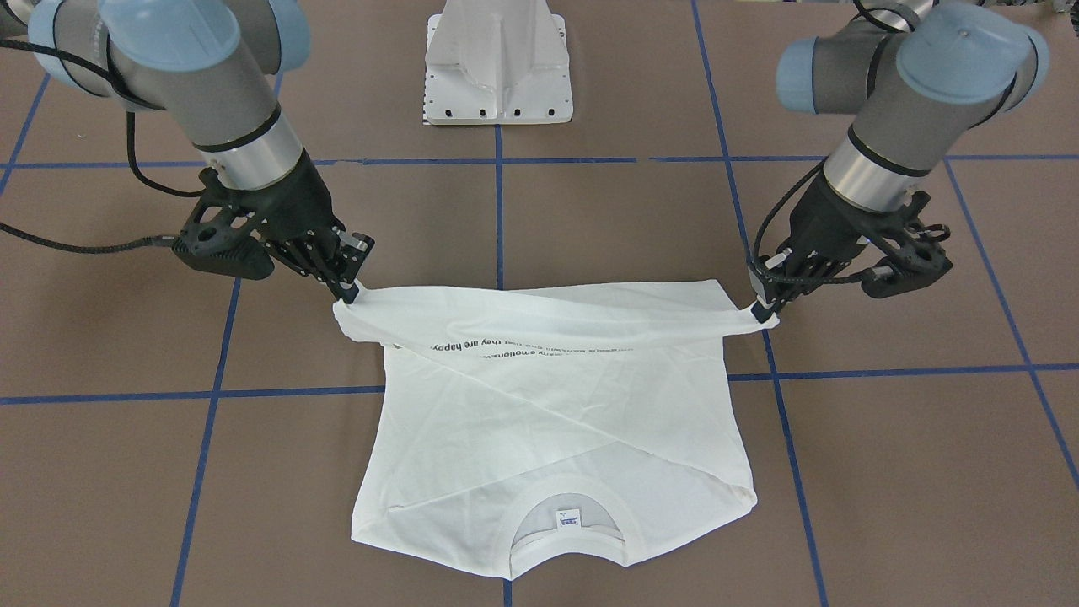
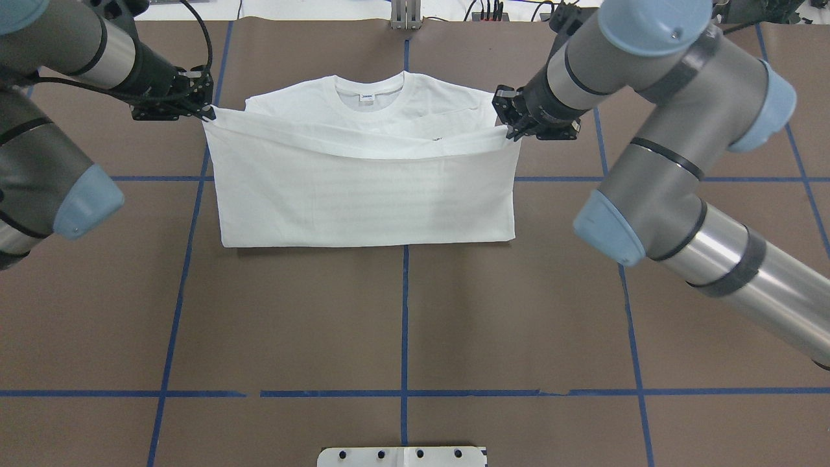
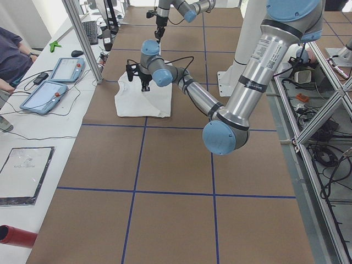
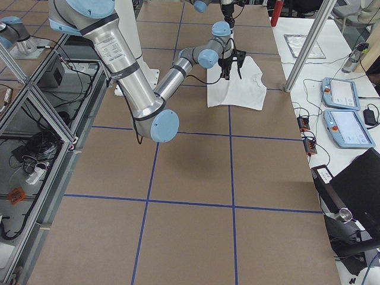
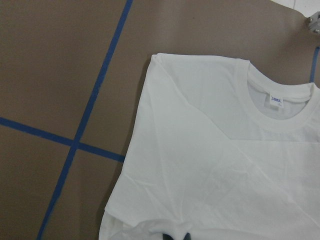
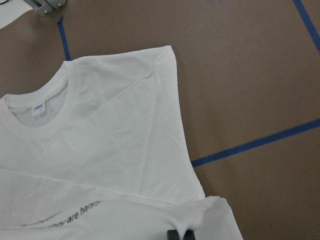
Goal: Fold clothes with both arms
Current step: 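Lift the hem with both grippers and fold it toward the collar, then release the hem at the collar and raise both grippers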
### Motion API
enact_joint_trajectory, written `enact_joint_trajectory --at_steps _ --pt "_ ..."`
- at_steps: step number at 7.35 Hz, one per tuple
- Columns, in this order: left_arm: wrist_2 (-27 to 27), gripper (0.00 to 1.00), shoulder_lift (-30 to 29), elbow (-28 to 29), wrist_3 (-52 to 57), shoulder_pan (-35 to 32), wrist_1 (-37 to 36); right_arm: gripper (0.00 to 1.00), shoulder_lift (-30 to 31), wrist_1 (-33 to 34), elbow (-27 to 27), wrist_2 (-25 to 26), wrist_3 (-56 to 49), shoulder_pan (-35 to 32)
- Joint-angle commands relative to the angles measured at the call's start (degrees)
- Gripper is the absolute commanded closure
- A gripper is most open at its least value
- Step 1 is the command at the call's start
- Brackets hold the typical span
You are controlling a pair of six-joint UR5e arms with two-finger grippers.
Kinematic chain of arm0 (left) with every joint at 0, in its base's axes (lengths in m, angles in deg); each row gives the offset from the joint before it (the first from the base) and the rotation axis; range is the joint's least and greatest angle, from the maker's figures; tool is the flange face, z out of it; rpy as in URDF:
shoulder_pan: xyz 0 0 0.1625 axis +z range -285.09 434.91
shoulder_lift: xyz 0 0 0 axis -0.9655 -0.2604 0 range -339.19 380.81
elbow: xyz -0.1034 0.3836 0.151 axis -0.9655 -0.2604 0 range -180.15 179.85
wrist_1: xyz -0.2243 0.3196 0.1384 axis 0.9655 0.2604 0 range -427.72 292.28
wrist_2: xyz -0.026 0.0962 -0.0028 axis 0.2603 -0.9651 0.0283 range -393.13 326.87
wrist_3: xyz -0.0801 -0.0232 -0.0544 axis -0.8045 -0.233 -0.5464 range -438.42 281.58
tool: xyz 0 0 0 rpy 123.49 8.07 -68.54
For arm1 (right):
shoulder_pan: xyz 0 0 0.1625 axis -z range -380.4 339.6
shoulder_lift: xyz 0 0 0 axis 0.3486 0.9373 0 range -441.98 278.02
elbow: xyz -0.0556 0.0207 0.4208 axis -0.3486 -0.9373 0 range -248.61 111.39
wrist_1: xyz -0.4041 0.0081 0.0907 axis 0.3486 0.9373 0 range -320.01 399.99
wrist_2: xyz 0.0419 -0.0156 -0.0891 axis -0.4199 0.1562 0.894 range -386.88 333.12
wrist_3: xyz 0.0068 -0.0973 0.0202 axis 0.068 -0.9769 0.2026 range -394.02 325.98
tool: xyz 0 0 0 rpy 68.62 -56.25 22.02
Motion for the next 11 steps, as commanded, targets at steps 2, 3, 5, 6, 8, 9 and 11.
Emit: enact_joint_trajectory --at_steps 2,3,5,6,8,9,11 --pt "0.91 1.00 -5.17 15.07 -0.02 -1.33 11.91 1.00 -10.15 -12.71 -23.25 -0.14 -1.69 -3.36" --pt "0.91 1.00 -6.49 18.06 -0.02 -1.33 13.41 1.00 -13.57 -14.50 -29.75 -0.06 -3.08 -3.72" --pt "0.74 1.00 -9.03 27.26 -0.02 -1.33 21.04 1.00 -15.97 -16.09 -36.90 -0.05 -5.89 -3.72" --pt "0.56 1.00 -11.31 32.01 0.06 -1.33 23.25 1.00 -16.24 -16.10 -38.07 0.03 -6.26 -3.72" --pt "0.03 1.00 -14.05 38.89 0.06 -1.24 27.56 1.00 -16.94 -16.53 -40.00 0.12 -6.61 -3.54" --pt "-1.54 1.00 -14.49 39.79 0.06 -1.24 28.19 1.00 -17.29 -17.49 -41.84 0.12 -6.87 -3.46" --pt "-4.18 1.00 -16.16 43.04 0.06 -1.24 28.81 1.00 -18.17 -18.91 -45.09 0.21 -8.01 -3.46"
